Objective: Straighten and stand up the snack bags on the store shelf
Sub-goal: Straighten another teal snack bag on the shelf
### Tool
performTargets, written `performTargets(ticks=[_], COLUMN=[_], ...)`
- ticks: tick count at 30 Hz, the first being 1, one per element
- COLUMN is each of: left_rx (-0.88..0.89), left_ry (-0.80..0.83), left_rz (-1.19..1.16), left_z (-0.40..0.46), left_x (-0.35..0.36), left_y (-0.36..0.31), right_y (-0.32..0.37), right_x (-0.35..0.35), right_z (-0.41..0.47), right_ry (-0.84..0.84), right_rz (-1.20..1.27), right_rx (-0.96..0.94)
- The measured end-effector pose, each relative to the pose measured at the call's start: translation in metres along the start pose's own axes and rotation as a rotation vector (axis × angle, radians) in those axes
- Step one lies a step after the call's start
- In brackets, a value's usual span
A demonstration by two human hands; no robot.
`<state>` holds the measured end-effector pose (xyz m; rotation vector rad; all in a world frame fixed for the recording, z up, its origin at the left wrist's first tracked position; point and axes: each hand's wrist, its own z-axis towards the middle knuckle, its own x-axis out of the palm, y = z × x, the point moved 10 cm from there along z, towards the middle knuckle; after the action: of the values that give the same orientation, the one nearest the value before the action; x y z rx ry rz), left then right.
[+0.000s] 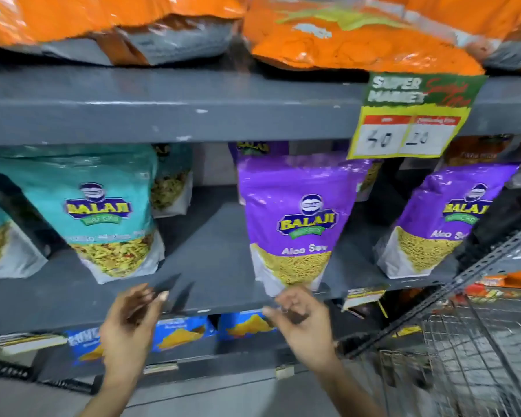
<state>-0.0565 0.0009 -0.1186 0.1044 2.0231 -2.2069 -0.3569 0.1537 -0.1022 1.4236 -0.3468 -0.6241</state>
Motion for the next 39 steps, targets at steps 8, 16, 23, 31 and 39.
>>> performTargets(ticks=[8, 16, 23, 31, 39], left_rx=[-0.054, -0.033, 0.014, -0.035, -0.063], left_ry=[0.241, 0.418, 0.456, 0.521, 0.618], left_rz=[0.102, 0.216, 0.205, 0.136, 0.059], left_z=[0.112, 0.134, 0.088, 0.077, 0.074], left_x=[-0.067, -0.058, -0.045, -0.037, -0.034], left_y=[0.007, 0.016, 0.015, 0.013, 0.007], right_y=[0.012, 0.011, 0.002, 0.007, 0.012], right_x=[0.205, 0.261, 0.215, 0.199, 0.191], right_z=[0.063, 0.080, 0.046, 0.030, 0.017], right_ry=[0.340, 0.409, 0.353, 0.336, 0.230], right_rz=[-0.186, -0.125, -0.166, -0.178, -0.154], right_rx=[0.104, 0.185, 0.170, 0.146, 0.132])
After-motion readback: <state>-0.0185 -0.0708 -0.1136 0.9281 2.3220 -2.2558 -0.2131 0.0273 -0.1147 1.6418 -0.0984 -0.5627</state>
